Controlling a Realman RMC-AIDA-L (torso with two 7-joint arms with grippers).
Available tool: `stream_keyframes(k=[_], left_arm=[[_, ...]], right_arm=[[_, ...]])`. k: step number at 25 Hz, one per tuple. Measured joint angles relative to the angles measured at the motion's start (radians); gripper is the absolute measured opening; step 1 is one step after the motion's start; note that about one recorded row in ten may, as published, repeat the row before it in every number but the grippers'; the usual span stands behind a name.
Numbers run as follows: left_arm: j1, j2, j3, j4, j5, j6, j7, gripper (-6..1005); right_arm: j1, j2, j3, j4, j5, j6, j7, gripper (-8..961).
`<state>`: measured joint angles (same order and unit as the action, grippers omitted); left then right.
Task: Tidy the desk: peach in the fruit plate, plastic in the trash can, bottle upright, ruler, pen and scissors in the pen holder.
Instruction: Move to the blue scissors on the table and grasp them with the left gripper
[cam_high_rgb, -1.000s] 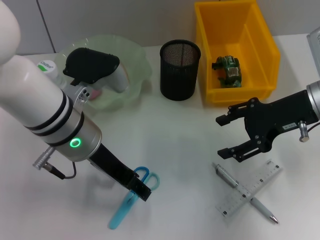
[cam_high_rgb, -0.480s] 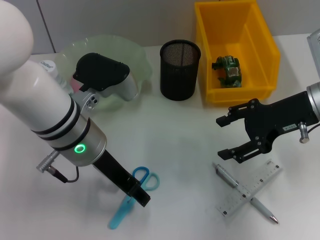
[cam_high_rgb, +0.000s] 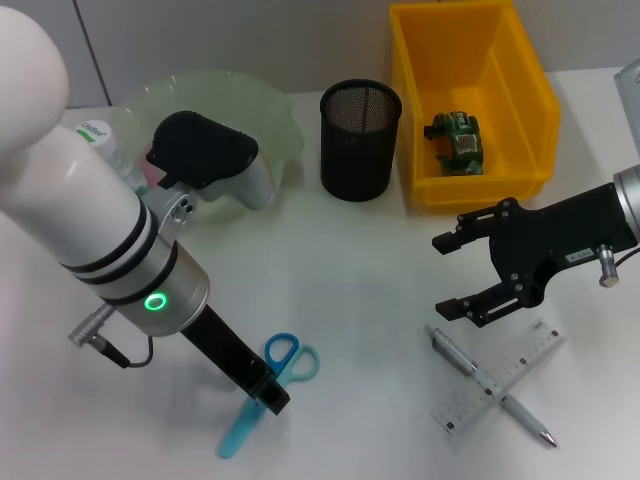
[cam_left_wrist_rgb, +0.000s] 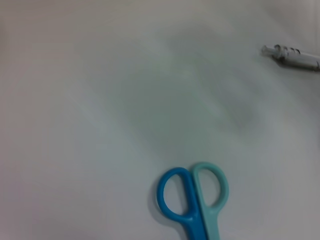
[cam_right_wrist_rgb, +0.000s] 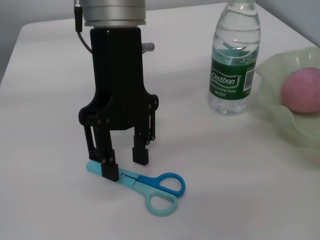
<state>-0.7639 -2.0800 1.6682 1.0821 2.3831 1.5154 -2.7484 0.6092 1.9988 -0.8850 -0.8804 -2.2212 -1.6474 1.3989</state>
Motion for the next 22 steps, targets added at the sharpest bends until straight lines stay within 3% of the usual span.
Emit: stream_keyframes(k=[4,22], left_arm=[[-0.001,0.0,0.018,-0.001,0.001,0.0,0.016,542],[-0.006,0.0,0.05,-0.02,0.031,-0.011,0.078,541]], right_arm=[[0.0,0.0,0.0,0.0,0.0,0.0,0.0,818],[0.0,0.001,0.0,0.0,0.0,0.01,0.0,818]])
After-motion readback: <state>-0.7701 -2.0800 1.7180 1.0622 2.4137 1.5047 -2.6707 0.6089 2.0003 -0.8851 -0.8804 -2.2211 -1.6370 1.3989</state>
